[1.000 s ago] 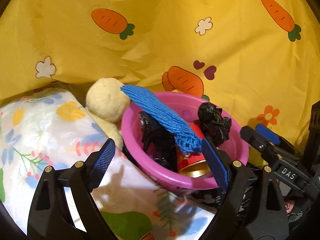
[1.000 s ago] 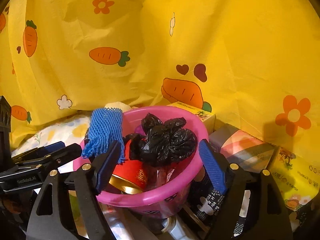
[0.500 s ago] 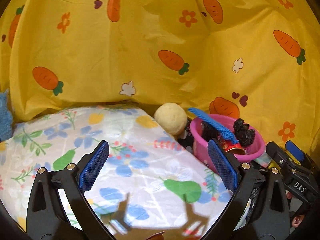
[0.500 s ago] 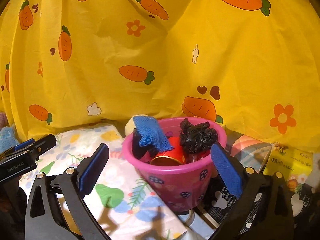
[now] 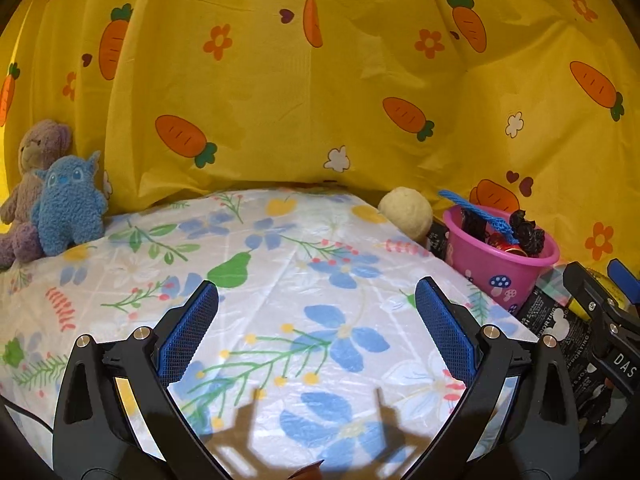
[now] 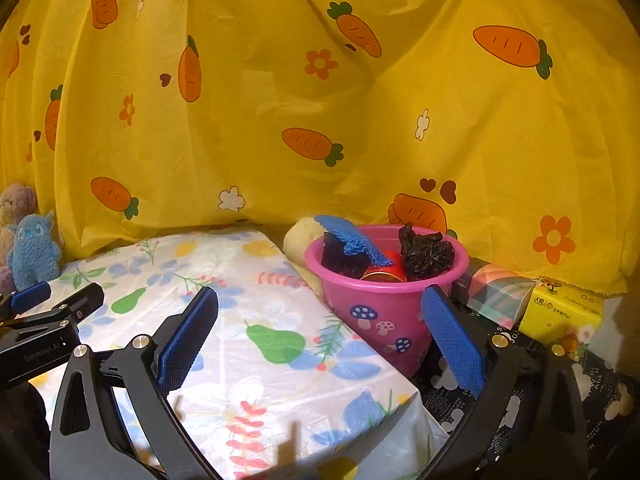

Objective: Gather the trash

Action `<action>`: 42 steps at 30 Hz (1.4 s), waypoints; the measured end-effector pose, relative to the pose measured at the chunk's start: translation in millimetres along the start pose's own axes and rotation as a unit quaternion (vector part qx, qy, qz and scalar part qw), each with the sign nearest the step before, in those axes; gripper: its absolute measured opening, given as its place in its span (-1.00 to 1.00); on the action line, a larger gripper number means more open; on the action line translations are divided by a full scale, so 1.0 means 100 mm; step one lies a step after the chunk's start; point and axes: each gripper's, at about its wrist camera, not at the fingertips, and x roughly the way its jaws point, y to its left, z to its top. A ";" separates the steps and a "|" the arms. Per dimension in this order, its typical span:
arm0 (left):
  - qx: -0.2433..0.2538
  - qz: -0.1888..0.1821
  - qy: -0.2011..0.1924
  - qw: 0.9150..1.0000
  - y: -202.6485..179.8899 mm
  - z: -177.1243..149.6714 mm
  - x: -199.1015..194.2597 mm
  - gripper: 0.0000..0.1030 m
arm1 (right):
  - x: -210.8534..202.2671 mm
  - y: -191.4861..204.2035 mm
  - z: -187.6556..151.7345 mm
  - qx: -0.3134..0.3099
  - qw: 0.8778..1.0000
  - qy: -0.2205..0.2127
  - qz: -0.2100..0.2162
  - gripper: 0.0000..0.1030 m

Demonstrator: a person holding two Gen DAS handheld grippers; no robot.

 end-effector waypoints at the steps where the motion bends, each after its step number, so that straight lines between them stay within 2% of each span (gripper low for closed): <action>1: -0.003 0.002 -0.003 1.000 0.04 -0.02 -0.05 0.89 | -0.03 0.04 -0.01 -0.003 1.000 0.000 0.004 0.89; 14: -0.019 0.016 -0.010 1.000 0.33 -0.21 -0.40 0.89 | -0.35 0.43 -0.11 -0.024 0.999 -0.005 0.023 0.89; 31: -0.028 0.022 -0.015 0.999 0.51 -0.26 -0.56 0.89 | -0.48 0.59 -0.14 -0.028 0.999 -0.009 0.034 0.89; 42: -0.024 0.020 -0.016 0.999 0.47 -0.27 -0.58 0.89 | -0.47 0.59 -0.13 -0.027 0.999 -0.009 0.033 0.89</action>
